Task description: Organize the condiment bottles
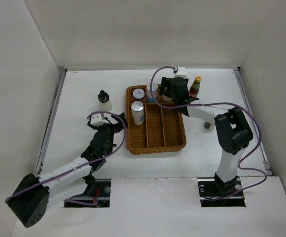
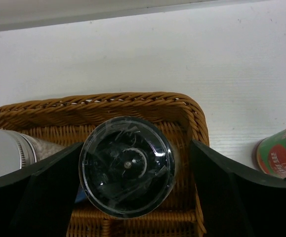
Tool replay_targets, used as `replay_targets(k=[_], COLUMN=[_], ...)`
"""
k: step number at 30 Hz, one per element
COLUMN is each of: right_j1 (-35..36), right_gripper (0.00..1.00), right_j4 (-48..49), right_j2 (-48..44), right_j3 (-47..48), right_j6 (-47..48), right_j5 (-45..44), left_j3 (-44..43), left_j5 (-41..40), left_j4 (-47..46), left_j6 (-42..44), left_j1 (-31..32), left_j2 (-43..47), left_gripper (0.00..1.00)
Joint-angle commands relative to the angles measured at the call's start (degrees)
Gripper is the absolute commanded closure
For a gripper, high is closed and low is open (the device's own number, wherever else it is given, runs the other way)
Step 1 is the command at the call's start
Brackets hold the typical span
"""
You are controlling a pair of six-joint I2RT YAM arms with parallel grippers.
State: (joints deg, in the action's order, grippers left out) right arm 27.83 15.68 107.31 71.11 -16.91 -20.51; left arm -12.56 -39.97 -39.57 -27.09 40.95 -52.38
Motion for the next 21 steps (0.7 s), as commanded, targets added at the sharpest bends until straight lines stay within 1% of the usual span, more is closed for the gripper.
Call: replay_targets(k=[1,3,5,8,10,11,12,13,14,15,17,19,21], right_j1=[0.3,0.3,0.3,0.3,0.3,0.3,0.3,0.3,0.8,1.5,2.4,2.6,2.5], right_gripper=[0.05,0.0,0.0,0.0,0.0,0.0,0.0,0.0,0.0,0.0,0.0,0.0,0.0], right_j4=[5.5,5.4,5.4,5.7,6.6,7.6,8.6,9.3,9.5,9.1,8.5,7.7,6.9], right_j2=[-3.9,-6.7,-10.3,-16.6,-22.0,-25.1,-28.3,-31.3,-34.1,-36.5,-40.9,-47.1,-52.0], right_j3=[-1.0,-1.8,-3.2,-6.1,-10.0,-12.4,-14.8,-17.1,-19.0,-20.5,-23.2,-27.0,-29.5], right_j6=[-1.2,-1.5,-1.6,-1.6,-2.5,-3.2,-4.0,-4.5,-4.8,-4.6,-4.6,-5.0,-5.3], right_j5=[-0.1,0.1,0.5,0.4,-0.7,-0.8,-0.8,-0.4,-0.3,-0.5,-0.9,-1.1,-0.7], left_j3=[-5.1,-7.5,-10.2,-12.1,-13.4,-14.1,-14.9,-16.7,-18.0,-20.0,-23.5,-25.4,-28.3], left_j5=[-0.7,-0.6,0.4,0.8,0.9,1.4,2.0,3.6,4.9,7.2,10.0,10.0,9.5], left_j4=[6.7,10.4,14.2,15.4,15.7,15.9,16.5,17.7,18.5,19.6,21.5,21.5,21.5], left_j6=[-0.3,-0.1,-0.1,-0.2,-0.1,0.0,0.1,0.2,0.4,1.1,1.7,1.5,1.7], left_j1=[-2.4,-4.0,-6.2,-8.9,-11.3,-12.9,-14.0,-15.8,-17.1,-18.7,-21.1,-22.9,-24.0], left_j2=[4.0,5.4,7.4,9.4,8.0,6.3,4.6,1.0,-1.5,-5.2,-11.3,-15.8,-21.0], left_gripper=[0.0,0.0,0.0,0.01,0.14,0.23,0.3,0.37,0.37,0.34,0.26,0.19,0.18])
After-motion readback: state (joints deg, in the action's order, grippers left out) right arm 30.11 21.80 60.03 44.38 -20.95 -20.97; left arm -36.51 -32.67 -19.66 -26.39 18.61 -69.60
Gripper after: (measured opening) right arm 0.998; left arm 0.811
